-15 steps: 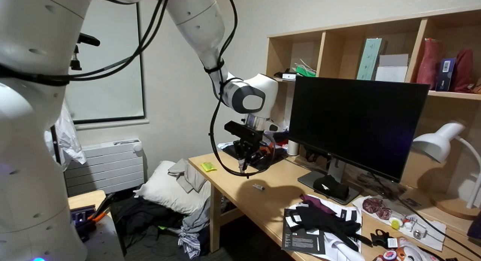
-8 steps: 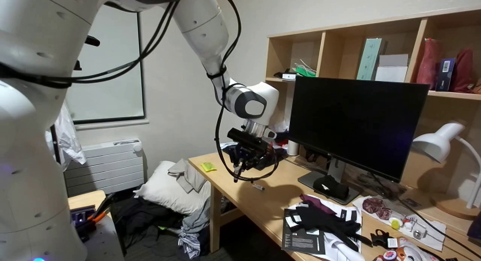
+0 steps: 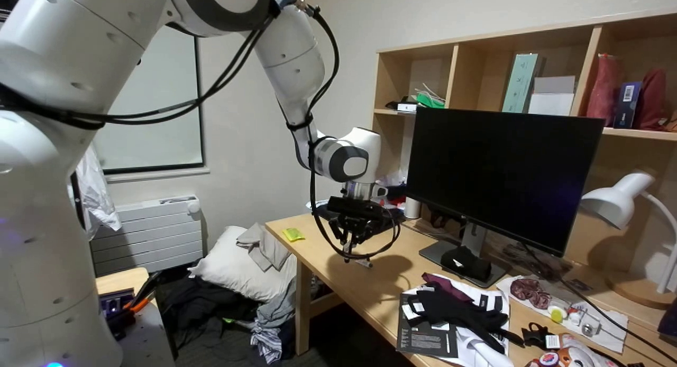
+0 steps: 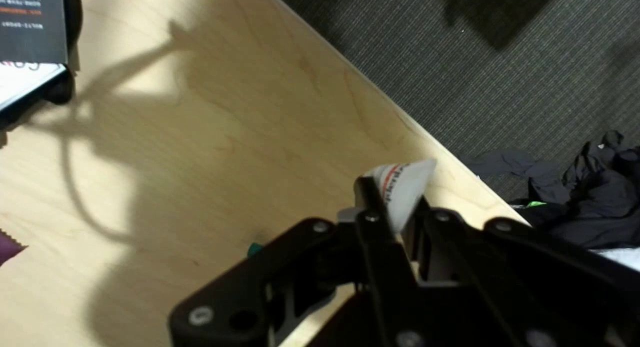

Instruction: Move the two tubes from the pullout table to the top of the desk

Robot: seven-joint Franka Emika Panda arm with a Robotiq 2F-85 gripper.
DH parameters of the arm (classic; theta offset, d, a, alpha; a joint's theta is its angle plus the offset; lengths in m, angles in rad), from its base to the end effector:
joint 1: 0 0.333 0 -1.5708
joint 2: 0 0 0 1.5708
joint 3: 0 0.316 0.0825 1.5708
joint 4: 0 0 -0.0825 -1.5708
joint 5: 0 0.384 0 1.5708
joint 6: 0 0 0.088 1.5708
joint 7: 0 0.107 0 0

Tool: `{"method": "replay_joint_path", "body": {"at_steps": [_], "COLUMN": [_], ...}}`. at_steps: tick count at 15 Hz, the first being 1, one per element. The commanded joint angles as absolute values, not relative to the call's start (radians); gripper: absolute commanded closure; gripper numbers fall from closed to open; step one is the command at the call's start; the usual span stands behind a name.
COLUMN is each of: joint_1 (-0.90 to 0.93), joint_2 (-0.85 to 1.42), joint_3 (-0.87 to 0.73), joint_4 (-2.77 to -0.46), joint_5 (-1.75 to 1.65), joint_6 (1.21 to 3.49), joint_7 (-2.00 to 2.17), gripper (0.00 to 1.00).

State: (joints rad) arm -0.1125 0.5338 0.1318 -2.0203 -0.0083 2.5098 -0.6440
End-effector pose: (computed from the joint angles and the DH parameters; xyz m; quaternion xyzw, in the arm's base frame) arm 0.5971 0.0109 0.1810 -0.9465 -0.3206 0.0093 0.0358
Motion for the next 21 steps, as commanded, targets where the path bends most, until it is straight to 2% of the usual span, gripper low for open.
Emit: {"method": "replay_joint_path", "body": {"at_steps": [1, 2, 3, 7, 13, 21], "joint_1": [-0.116, -0.116, -0.112, -0.134, -0.19, -0.216], "joint_2": [0.537, 0.537, 0.542, 0.584, 0.687, 0.769], "joint_3": [0.136, 0.136, 0.131, 0.169, 0.256, 0.271], "joint_4": [-2.018, -2.018, -2.018, -1.996, -1.949, -1.866], "joint_5": [-0.011, -0.011, -0.008, 0.064, 0.106, 0.052], "joint_6": [2.511, 2.512, 2.532, 2.537, 2.708, 2.657], "joint_7": [-0.641, -0.641, -0.62, -0.589, -0.68, -0.808], "gripper": [0.87, 0.87, 0.92, 0.92, 0.92, 0.92]}}
